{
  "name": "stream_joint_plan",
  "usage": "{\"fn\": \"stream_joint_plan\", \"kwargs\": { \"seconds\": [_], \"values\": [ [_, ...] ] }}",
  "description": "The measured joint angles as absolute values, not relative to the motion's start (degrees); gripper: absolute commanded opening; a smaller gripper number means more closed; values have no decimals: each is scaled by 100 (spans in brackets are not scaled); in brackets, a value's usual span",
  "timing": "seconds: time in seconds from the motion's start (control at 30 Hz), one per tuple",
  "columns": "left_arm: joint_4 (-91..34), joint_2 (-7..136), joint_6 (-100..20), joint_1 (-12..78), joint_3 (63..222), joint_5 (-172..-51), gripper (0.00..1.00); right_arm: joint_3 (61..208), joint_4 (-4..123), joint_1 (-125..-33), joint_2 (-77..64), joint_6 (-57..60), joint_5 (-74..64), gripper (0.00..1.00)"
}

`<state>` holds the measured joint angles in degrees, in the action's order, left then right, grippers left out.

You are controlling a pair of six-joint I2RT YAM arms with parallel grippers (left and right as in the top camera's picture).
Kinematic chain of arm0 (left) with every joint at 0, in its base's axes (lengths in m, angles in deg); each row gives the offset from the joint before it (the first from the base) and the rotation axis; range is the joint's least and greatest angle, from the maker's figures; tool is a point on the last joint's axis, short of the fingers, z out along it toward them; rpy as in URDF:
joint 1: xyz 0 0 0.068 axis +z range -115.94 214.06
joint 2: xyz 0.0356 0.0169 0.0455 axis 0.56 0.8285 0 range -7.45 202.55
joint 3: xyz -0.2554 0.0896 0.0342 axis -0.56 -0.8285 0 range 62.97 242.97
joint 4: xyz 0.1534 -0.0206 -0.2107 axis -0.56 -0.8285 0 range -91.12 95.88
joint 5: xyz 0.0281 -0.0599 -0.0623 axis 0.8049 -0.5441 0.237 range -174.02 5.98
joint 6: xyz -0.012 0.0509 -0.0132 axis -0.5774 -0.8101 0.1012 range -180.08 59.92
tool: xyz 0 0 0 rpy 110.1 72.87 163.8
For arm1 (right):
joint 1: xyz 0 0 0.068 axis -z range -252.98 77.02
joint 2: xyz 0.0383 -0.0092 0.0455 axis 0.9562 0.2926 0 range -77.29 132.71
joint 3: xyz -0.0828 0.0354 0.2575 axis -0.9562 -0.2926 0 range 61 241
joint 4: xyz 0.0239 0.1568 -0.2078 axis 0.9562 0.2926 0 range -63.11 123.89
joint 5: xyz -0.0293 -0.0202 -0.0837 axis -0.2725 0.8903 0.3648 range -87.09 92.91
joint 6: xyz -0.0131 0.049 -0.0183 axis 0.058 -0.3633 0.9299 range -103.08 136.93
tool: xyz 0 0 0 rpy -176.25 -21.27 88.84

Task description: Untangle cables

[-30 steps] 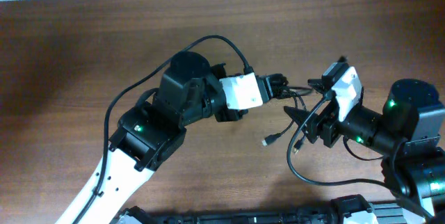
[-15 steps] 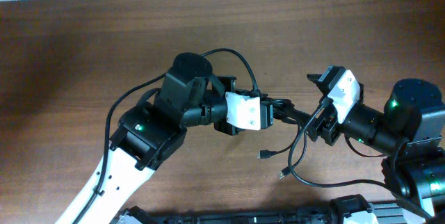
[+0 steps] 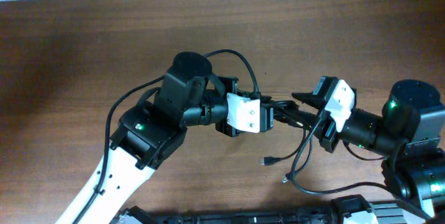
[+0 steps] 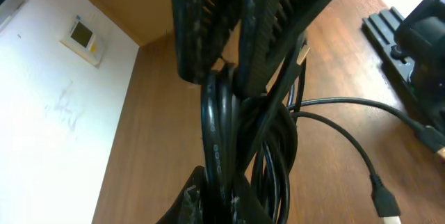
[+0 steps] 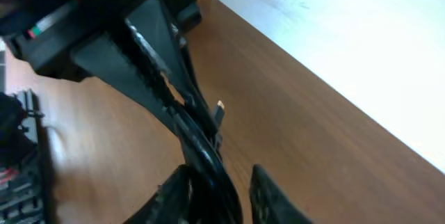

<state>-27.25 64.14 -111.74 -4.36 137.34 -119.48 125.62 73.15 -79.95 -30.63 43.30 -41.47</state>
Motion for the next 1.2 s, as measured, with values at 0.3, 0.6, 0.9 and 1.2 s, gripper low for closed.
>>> {"fn": "stream_joint_plan", "kwargs": {
  "seconds": [0.3, 0.6, 0.9, 1.2],
  "values": [
    [-2611, 6425, -11178, -407, 13734, -12250, 0, 12562, 7315, -7992, -3072, 4391, -4208, 33],
    [-2474, 6430, -11176, -374, 13734, -12460, 14, 12562, 7344, -7999, -3074, 4432, -4376, 4],
    [-2454, 6430, -10623, -440, 13740, -12064, 99, 12560, 7106, -7992, -3009, 3691, -3224, 4],
    [-2336, 6430, -7685, -440, 13745, -9502, 99, 12560, 6609, -7992, -3009, 3014, -2713, 4]
  ]
}}
